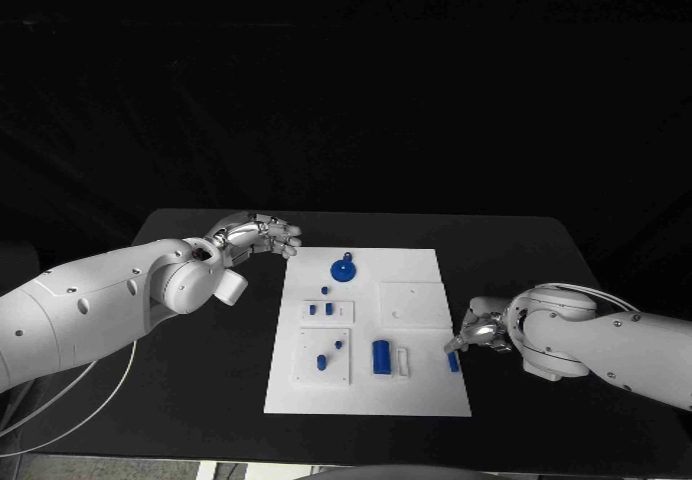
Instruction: Assemble the parts on the task board
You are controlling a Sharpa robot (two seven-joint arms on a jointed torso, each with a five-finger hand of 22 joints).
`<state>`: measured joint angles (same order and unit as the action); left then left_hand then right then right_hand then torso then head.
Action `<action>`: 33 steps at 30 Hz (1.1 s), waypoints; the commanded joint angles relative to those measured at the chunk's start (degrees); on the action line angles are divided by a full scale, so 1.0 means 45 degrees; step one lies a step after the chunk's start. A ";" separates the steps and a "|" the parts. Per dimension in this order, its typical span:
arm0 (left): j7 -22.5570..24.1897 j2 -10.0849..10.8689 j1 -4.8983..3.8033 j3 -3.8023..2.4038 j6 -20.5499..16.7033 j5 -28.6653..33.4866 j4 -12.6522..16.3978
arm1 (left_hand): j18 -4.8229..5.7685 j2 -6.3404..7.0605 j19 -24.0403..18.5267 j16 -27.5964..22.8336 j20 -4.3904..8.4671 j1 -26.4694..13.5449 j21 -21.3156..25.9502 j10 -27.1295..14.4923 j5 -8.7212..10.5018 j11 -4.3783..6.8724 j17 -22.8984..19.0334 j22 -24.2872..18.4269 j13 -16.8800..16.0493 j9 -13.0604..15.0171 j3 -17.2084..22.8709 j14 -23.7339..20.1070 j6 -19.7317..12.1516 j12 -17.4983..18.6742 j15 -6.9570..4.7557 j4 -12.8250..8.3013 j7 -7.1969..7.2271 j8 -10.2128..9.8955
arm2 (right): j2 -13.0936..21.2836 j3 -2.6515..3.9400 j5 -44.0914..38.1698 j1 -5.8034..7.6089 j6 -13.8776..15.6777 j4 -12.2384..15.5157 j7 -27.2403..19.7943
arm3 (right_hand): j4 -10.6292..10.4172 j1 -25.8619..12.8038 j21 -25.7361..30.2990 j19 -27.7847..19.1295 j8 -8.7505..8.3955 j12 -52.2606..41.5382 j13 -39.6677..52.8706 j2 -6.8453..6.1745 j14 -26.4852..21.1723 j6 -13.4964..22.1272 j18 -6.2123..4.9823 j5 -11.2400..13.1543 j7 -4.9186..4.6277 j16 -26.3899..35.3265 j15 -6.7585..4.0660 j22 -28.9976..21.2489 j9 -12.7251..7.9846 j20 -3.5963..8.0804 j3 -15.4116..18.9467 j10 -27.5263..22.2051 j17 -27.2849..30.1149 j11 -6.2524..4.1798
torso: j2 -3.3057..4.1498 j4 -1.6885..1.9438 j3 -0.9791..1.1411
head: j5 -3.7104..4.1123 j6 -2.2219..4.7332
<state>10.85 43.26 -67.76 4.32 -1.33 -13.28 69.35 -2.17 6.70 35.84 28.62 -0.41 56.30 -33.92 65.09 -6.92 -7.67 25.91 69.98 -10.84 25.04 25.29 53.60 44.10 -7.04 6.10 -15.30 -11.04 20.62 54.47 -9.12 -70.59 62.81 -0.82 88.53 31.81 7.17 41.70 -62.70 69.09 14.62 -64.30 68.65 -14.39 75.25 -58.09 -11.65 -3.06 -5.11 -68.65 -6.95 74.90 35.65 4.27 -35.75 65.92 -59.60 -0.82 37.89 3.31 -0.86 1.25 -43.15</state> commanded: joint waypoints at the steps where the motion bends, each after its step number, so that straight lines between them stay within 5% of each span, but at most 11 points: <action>1: 0.0083 -0.0009 -0.0009 -0.0007 0.0145 -0.0015 0.0028 | -0.0048 -0.0029 0.0082 -0.0038 -0.0017 -0.0040 0.0080 0.0009 0.0053 0.0037 0.0020 0.0013 -0.0016 -0.0011 -0.0001 0.0079 -0.0020 0.0061 0.0024 0.0043 0.0055 0.0045 | -0.0042 -0.0029 -0.0495 -0.0049 -0.0429 -0.0127 0.0422 | -0.0102 -0.0102 0.0060 -0.0003 -0.0038 0.0032 0.0003 -0.0021 0.0025 0.0021 -0.0745 0.0051 -0.0082 0.0039 -0.0011 0.0146 0.0019 -0.0044 0.0046 -0.0058 -0.0002 -0.0019 | 0.0007 0.0010 -0.0014 | -0.0002 -0.0023; 8: 0.0088 -0.0006 -0.0007 -0.0007 0.0171 -0.0015 0.0028 | -0.0047 -0.0028 0.0083 -0.0041 -0.0018 -0.0045 0.0082 0.0009 0.0055 0.0036 0.0024 0.0015 -0.0016 -0.0012 -0.0003 0.0079 -0.0019 0.0062 0.0025 0.0046 0.0055 0.0046 | -0.0296 -0.0069 -0.0508 -0.0383 -0.0517 -0.0316 0.0428 | -0.0132 -0.0269 0.0057 -0.0072 -0.0035 0.0050 0.0005 0.0202 0.0003 0.0037 -0.0745 0.0050 -0.0074 0.0037 -0.0019 0.0176 0.0055 -0.0030 0.0384 -0.0101 -0.0021 -0.0028 | -0.0002 0.0010 -0.0014 | -0.0018 -0.0085; 22: 0.0083 0.0009 -0.0006 -0.0007 0.0195 -0.0015 0.0019 | -0.0046 -0.0039 0.0088 -0.0053 -0.0018 -0.0062 0.0088 0.0009 0.0058 0.0036 0.0036 0.0021 -0.0017 -0.0014 -0.0005 0.0081 -0.0020 0.0063 0.0026 0.0062 0.0055 0.0046 | -0.0819 -0.0070 -0.0509 -0.0768 -0.0357 -0.0658 0.0293 | 0.0550 0.0033 0.0033 -0.0184 -0.0037 -0.0007 0.0078 0.1374 -0.0021 -0.0006 -0.0745 0.0053 -0.0044 0.0043 -0.0045 0.0209 0.0107 0.0024 0.0917 -0.0058 -0.0051 -0.0057 | -0.0002 0.0009 -0.0017 | -0.0060 -0.0151; 28: 0.0064 0.0018 -0.0006 -0.0007 0.0213 -0.0015 0.0010 | -0.0046 -0.0047 0.0089 -0.0057 -0.0018 -0.0063 0.0091 0.0008 0.0058 0.0036 0.0041 0.0023 -0.0016 -0.0016 -0.0004 0.0082 -0.0022 0.0064 0.0025 0.0066 0.0055 0.0046 | -0.0868 -0.0070 -0.0537 -0.0800 -0.0313 -0.0790 0.0273 | 0.1073 0.2033 0.0067 -0.0153 -0.0017 -0.0001 0.0082 0.2280 0.0010 -0.0196 -0.0731 0.0024 -0.0035 0.0088 -0.0051 0.0187 0.0084 -0.0005 -0.1704 0.0022 -0.0022 -0.0078 | -0.0003 0.0015 -0.0019 | -0.0044 -0.0177; 33: 0.0057 0.0011 -0.0006 -0.0006 0.0218 -0.0015 0.0010 | -0.0046 -0.0050 0.0090 -0.0061 -0.0017 -0.0062 0.0093 0.0006 0.0058 0.0036 0.0045 0.0025 -0.0016 -0.0017 -0.0003 0.0082 -0.0025 0.0066 0.0025 0.0066 0.0055 0.0044 | -0.0869 -0.0070 -0.0407 -0.0801 -0.0225 -0.0906 0.0259 | 0.1378 0.2129 -0.0017 -0.0098 -0.0009 -0.0032 0.0109 0.2577 0.0060 -0.0344 -0.0745 -0.0027 -0.0047 0.0100 -0.0005 0.0228 0.0047 -0.0222 -0.2849 0.0113 0.0000 -0.0043 | -0.0006 0.0015 -0.0023 | -0.0043 -0.0184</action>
<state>10.80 43.38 -67.75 4.32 -1.26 -13.29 69.29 -2.17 6.70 35.84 28.62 -0.41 56.30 -33.71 65.09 -6.92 -7.67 26.04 70.01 -10.82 25.04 25.29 53.59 44.10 -7.03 6.10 -15.30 -11.04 20.61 50.71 -9.03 -72.52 59.82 -1.51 84.99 33.11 13.20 50.11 -62.71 68.69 14.82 -64.25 69.06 -4.36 75.24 -59.35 -11.66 -2.78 -5.26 -68.43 -6.96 74.94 41.19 3.66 -48.00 66.15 -59.65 -1.03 37.87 3.37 -0.93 1.05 -43.96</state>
